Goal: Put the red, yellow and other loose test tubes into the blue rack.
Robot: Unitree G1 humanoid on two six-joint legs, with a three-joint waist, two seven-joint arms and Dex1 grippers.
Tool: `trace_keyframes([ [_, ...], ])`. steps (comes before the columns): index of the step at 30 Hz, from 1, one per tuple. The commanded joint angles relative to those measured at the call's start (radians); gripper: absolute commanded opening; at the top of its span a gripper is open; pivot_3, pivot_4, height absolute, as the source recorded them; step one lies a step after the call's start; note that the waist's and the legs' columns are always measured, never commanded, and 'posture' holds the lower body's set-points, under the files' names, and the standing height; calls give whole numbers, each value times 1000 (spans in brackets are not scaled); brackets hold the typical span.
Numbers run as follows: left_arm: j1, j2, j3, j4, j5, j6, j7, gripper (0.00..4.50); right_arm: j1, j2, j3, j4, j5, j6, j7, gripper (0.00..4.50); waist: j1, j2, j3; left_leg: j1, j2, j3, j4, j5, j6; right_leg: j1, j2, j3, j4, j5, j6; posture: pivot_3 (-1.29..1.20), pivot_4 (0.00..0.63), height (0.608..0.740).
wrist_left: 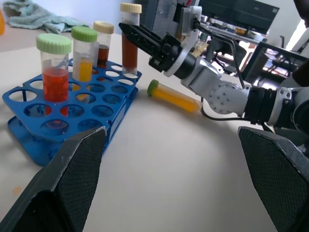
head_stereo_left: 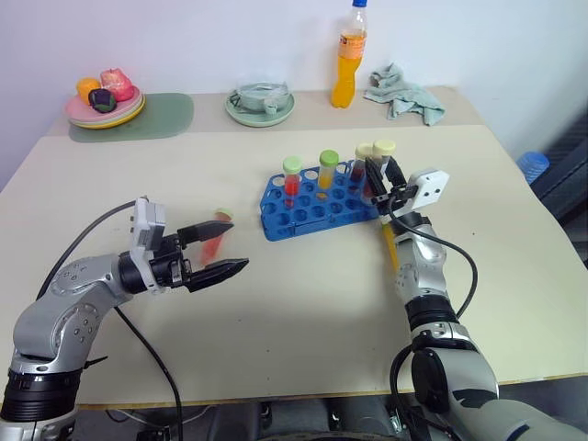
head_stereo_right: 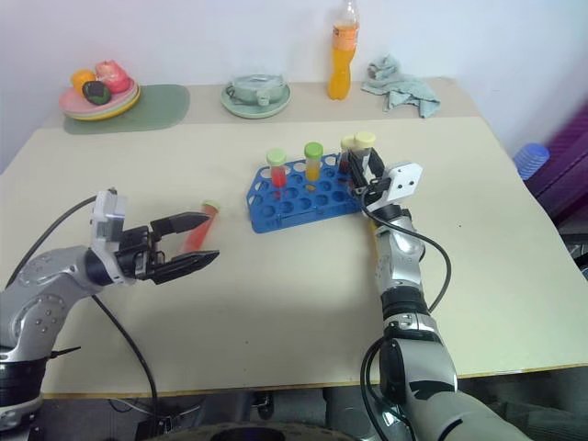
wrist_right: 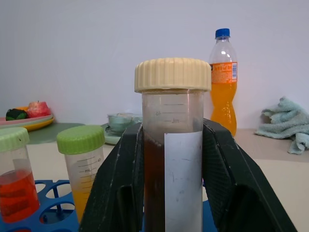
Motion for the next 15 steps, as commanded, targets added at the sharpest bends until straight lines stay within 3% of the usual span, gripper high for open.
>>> trace_keyframes([
  [1, -7, 11, 21, -28, -18, -6, -3, 4500, 2, -7, 2, 27, -2, 9, -6, 1367, -5, 0, 0, 0, 0, 0, 0, 0, 0, 0, 0, 0, 0, 0, 0, 0, 150, 740],
  [15, 14, 16, 36, -41, -26, -8, 9, 4500, 7, -4, 9, 29, 8, 9, 1, 1367, -7, 0, 0, 8, -3, 1, -11, 0, -5, 3, -5, 1, -3, 0, -1, 0, 150, 740],
])
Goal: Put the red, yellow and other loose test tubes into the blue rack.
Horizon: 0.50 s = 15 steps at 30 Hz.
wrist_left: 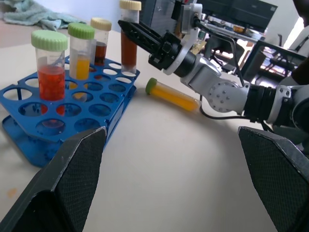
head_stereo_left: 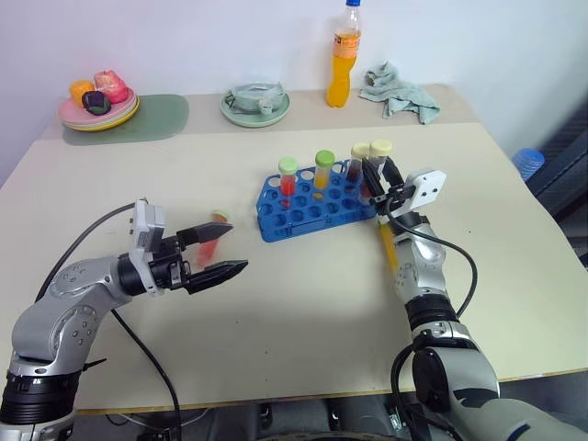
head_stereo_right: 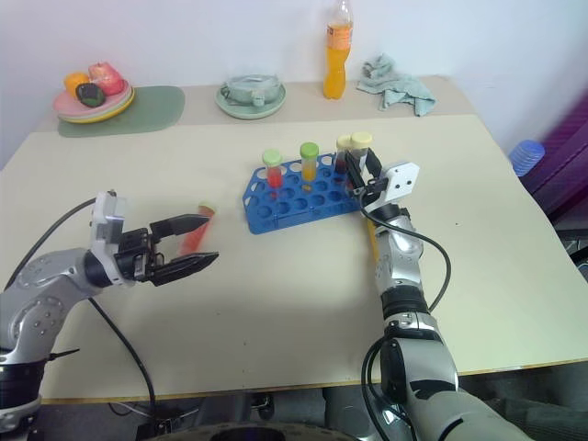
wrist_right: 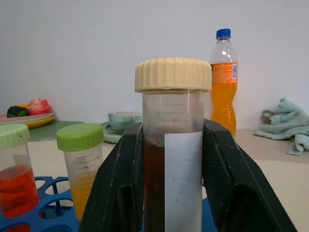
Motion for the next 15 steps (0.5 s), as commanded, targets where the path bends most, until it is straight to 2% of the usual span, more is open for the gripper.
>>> trace_keyframes([
  [1, -5, 13, 32, -36, -17, -9, 2, 4500, 14, 7, 5, 11, 2, 11, 1, 1367, -1, 0, 0, 2, 0, 0, -1, 0, 0, 1, 0, 0, 0, 0, 0, 0, 150, 740],
  [15, -7, 13, 27, -37, -20, -14, 11, 4500, 24, 17, 22, 3, 1, 13, 4, 1367, -2, 0, 0, 2, 0, 0, -2, 0, -1, 1, 0, 0, 0, 0, 0, 0, 150, 740],
])
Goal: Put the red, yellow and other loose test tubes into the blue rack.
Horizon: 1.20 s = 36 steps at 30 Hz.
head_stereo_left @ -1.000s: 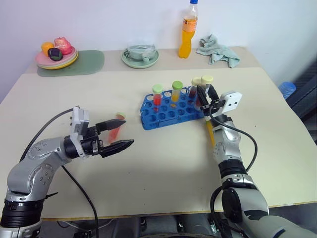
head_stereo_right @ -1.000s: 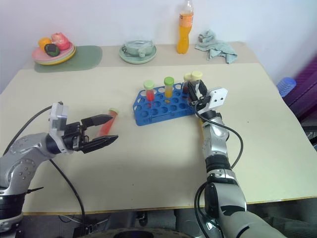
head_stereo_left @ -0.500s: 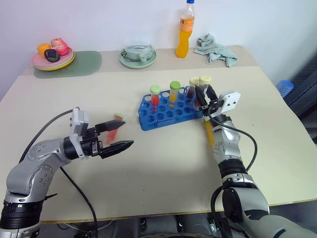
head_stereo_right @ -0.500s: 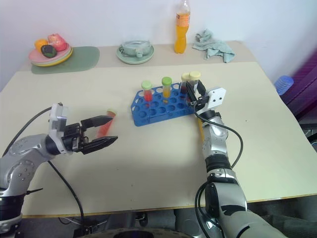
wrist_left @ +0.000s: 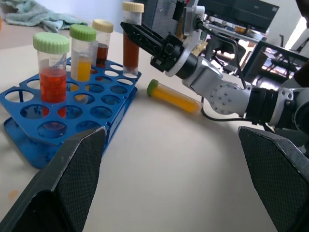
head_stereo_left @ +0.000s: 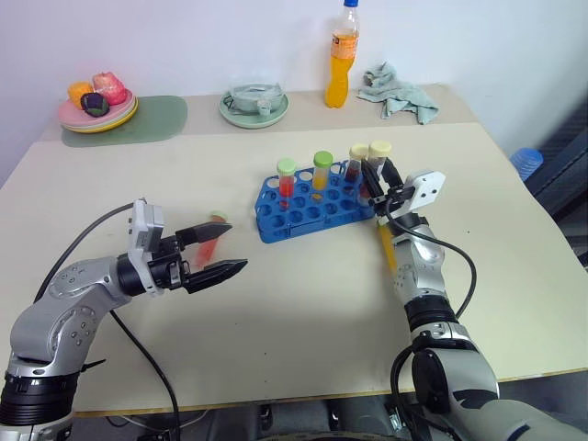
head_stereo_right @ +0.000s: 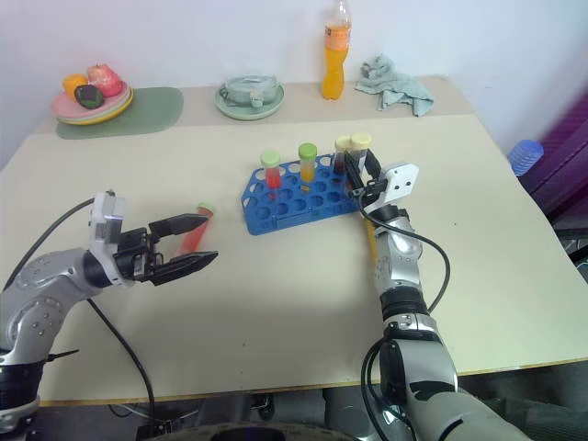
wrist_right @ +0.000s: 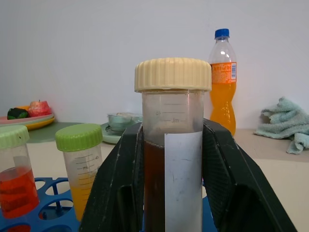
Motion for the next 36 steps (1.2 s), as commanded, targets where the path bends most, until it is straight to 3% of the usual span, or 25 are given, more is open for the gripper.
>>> trace_keyframes([
  [1, -6, 7, 27, -35, -14, -13, 2, 4500, 19, 15, 12, 11, -4, 11, 4, 1367, 0, 0, 0, 0, 0, 0, 0, 0, 0, 0, 0, 0, 0, 0, 0, 0, 150, 740],
  [20, 5, 6, 30, -49, -23, -6, 12, 4500, 10, 19, 5, 53, 13, -22, 18, 1367, -2, 0, 0, -1, 0, 3, -3, 0, 0, -4, -1, 0, 0, 0, 0, 0, 150, 740],
  [23, 5, 7, 29, -50, -24, -5, 14, 4500, 4, 8, 17, 77, -32, -68, -12, 2441, -2, 0, 0, -1, 0, 3, -3, 0, 0, -4, -1, 0, 0, 0, 0, 0, 150, 740],
  [26, 4, 6, 28, -49, -24, -5, 15, 4500, 9, -7, 27, 73, -79, -90, -57, 3839, -4, 0, 0, -1, 0, 3, -3, 0, 0, -4, -1, 0, 0, 0, 0, 0, 150, 740],
  [31, -7, 0, 15, -41, -21, -6, 17, 4500, 53, -70, 86, -26, -183, -73, -83, 3839, 0, 0, 0, -1, 0, 3, -3, 0, 0, -4, -2, 0, 0, 0, 0, 0, 150, 740],
  [36, -33, -14, -9, -28, -14, -15, 4, 4500, 146, -160, 104, -251, -232, 58, -108, 3839, 2, 1, 1, -1, 0, 3, -3, 0, 0, -4, -2, 0, 0, 0, -1, 0, 150, 740],
])
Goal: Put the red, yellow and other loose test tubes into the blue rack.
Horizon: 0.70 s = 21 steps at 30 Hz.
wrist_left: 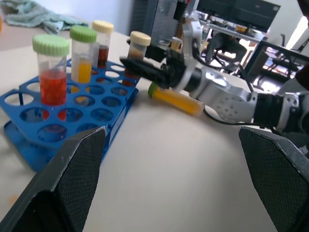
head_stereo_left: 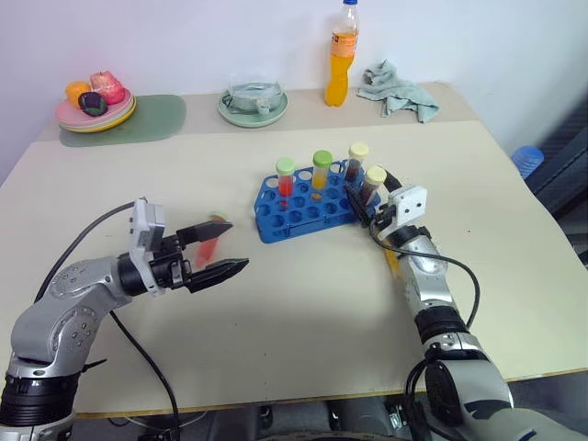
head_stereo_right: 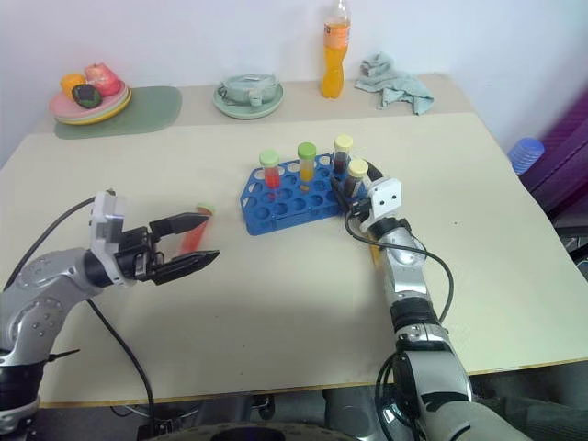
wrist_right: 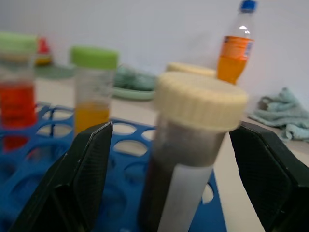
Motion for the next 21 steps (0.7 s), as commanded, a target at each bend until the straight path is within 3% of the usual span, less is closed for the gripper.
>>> trace_keyframes([
  [1, -24, -6, -7, -10, -8, -17, -18, 4500, 44, -68, -1, -202, -14, 123, -9, 3839, 1, 0, 0, 0, 0, 0, 0, 0, 0, 0, 0, 0, 0, 0, 0, 0, 150, 740],
  [7, -54, -25, -44, 16, 15, -32, -40, 4500, 157, -224, -19, -622, 76, 640, 49, 3839, 3, 0, 0, -1, 0, 0, 0, 0, 0, -1, -1, 0, 0, -1, -1, 0, 150, 740],
  [11, -71, -39, -63, 30, 23, -38, -47, 4500, 158, -344, -42, -814, 204, 1124, 81, 3839, 3, 0, 0, -1, 0, 0, 0, 0, 1, -1, -1, -1, 0, -1, -1, 0, 150, 740],
  [16, -78, -53, -77, 40, 33, -46, -52, 4500, 78, -427, -80, -875, 342, 1595, 77, 3839, 5, 0, 1, -1, 0, 1, 0, 1, 3, -1, -2, -1, -1, -1, -1, 0, 150, 740],
  [21, -70, -64, -79, 33, 34, -48, -48, 4500, -3, -433, -62, -830, 373, 1810, 50, 3839, 5, 0, 1, -3, 0, 1, 0, 1, 3, -3, -2, -1, -2, -1, -1, 0, 150, 740],
])
